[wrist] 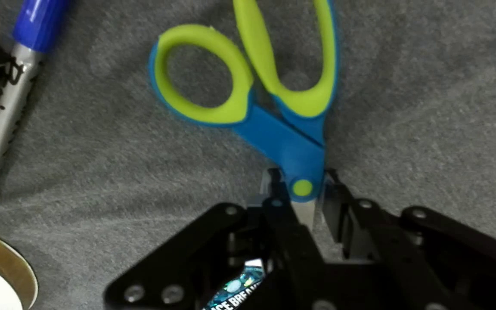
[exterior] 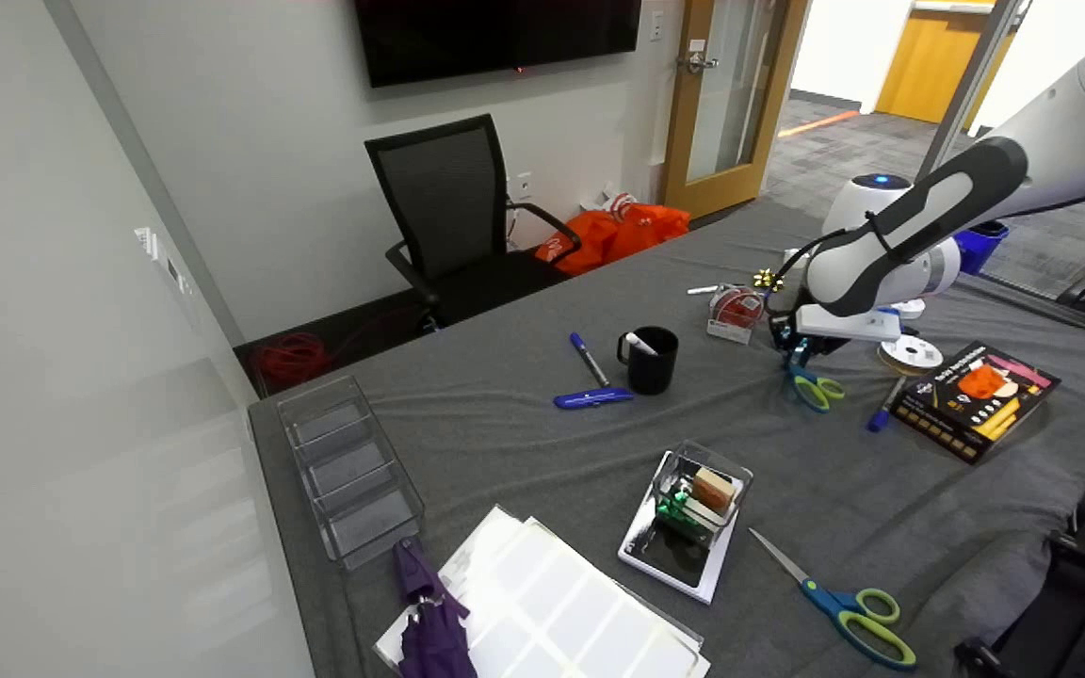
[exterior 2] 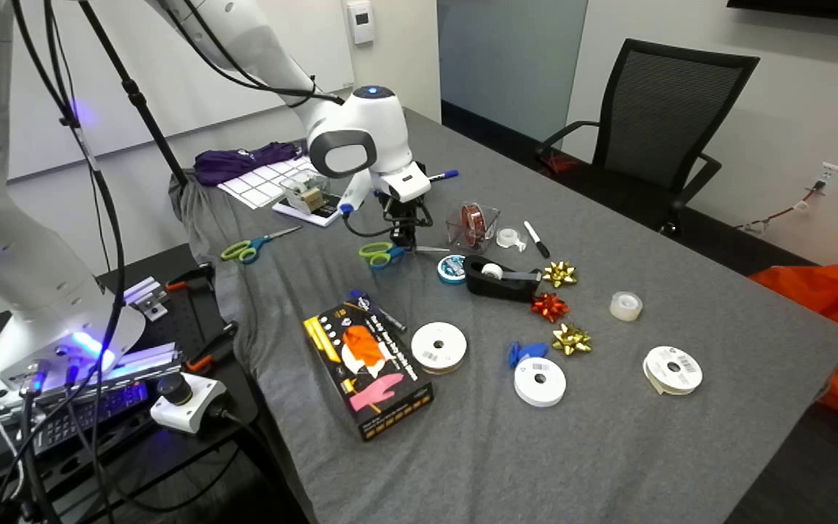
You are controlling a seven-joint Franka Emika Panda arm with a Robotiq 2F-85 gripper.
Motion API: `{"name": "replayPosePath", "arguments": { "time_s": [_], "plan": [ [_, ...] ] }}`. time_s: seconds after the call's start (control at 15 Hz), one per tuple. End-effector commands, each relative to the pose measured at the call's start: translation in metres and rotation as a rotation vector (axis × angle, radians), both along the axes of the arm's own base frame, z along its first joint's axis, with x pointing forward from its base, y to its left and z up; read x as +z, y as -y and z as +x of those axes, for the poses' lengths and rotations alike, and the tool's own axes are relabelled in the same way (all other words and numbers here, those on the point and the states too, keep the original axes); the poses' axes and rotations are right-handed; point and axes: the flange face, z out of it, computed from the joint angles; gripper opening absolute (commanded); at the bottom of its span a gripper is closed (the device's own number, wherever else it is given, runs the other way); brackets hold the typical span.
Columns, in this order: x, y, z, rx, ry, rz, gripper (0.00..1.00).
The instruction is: Lift the scissors to the right from the table and put it in the black stationary cup
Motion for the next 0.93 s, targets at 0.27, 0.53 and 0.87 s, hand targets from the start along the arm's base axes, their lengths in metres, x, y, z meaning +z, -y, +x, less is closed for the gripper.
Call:
{"name": "replayPosePath", "arguments": {
  "time_s": [0.27,0.53,0.87],
  "plan": [
    [0.004,0.001,-0.010,0.008,-0.013,0.014,0.06],
    [0.011,0.000,-0.013,0.021,-0.003,0.032,0.06],
    [0.027,0.001,-0.022,0.077,0.029,0.071,0.06]
  ]
}}
